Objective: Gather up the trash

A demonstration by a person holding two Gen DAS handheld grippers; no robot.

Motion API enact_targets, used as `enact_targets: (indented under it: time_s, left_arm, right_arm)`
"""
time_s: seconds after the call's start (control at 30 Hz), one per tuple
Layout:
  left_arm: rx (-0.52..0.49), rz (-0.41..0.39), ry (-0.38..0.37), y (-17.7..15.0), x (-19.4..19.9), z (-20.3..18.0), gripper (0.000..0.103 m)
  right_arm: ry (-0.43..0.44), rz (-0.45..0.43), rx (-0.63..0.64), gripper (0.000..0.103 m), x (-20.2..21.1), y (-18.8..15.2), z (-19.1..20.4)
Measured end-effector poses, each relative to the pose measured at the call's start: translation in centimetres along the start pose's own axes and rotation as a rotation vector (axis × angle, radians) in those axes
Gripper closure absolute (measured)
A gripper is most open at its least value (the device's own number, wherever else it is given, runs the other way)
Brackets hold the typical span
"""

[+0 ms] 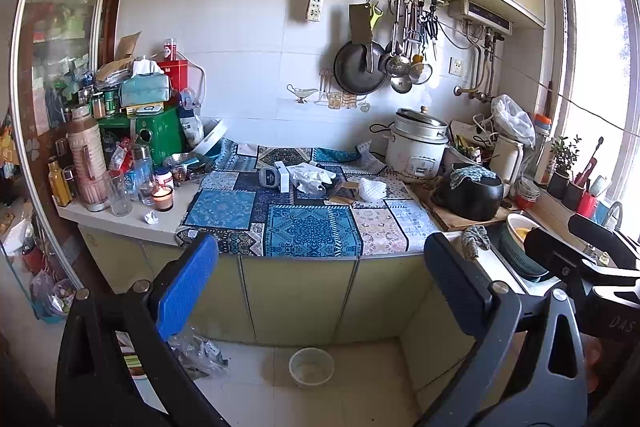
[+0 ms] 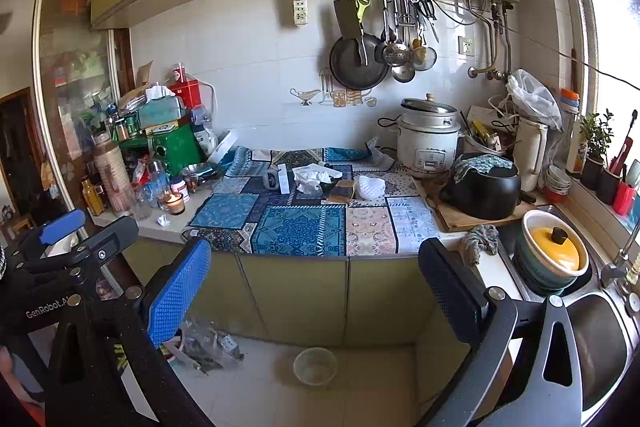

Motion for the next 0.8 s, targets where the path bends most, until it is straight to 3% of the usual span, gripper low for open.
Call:
enact_targets:
  time_s: [0.8]
  left_arm:
    - [-0.003,0.013,-0.019,-0.49,0.22,0.40,0.000]
  right_arm:
    - [-0.022,0.017,-0.030,0.000,-0.24,-0.47,0.17]
Point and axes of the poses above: each gripper's, at about its wrist camera, not at the fingertips, and x roughly against the way its jaws point, z to its left, y to its top, the point moved 3 cm from there along -x, roughly the way its jaws point, and after that the axes turned 4 degrees about -x, right-handed, at the moved point
